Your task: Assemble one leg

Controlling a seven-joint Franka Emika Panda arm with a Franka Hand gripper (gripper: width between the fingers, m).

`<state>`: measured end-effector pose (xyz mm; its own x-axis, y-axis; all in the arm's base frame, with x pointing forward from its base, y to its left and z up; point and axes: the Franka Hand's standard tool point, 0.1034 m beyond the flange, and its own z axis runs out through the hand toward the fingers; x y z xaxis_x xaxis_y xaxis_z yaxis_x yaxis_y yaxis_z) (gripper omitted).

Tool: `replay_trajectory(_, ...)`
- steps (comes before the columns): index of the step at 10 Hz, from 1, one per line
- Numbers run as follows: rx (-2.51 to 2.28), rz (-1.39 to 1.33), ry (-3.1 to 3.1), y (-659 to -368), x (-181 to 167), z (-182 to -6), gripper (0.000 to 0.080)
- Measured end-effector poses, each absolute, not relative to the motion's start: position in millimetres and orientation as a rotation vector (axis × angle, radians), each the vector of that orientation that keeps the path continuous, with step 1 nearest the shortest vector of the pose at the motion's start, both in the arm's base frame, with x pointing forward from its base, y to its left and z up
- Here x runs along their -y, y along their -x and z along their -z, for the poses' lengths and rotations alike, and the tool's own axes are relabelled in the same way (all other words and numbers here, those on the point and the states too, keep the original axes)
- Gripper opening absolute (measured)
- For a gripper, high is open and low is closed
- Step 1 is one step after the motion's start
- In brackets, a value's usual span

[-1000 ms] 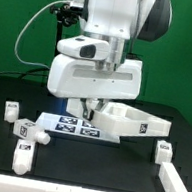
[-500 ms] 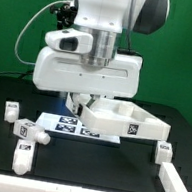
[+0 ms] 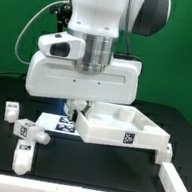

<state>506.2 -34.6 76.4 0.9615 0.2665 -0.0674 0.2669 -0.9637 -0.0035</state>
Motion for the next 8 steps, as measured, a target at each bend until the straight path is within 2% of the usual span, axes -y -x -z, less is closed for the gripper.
replay_trajectory(2,-0.418,0.111,-3.106,-507,35,-74.5,0.0056)
replay_trajectory(5,-0.086,0.252,-3.094,-544,32,-46.4,0.0056)
replay_trajectory(7,-0.044,0.292,-3.098,-541,26,-31.5,0.0056)
replay_trajectory(8,-0.044,0.289,-3.098,-541,26,-32.2,0.0056)
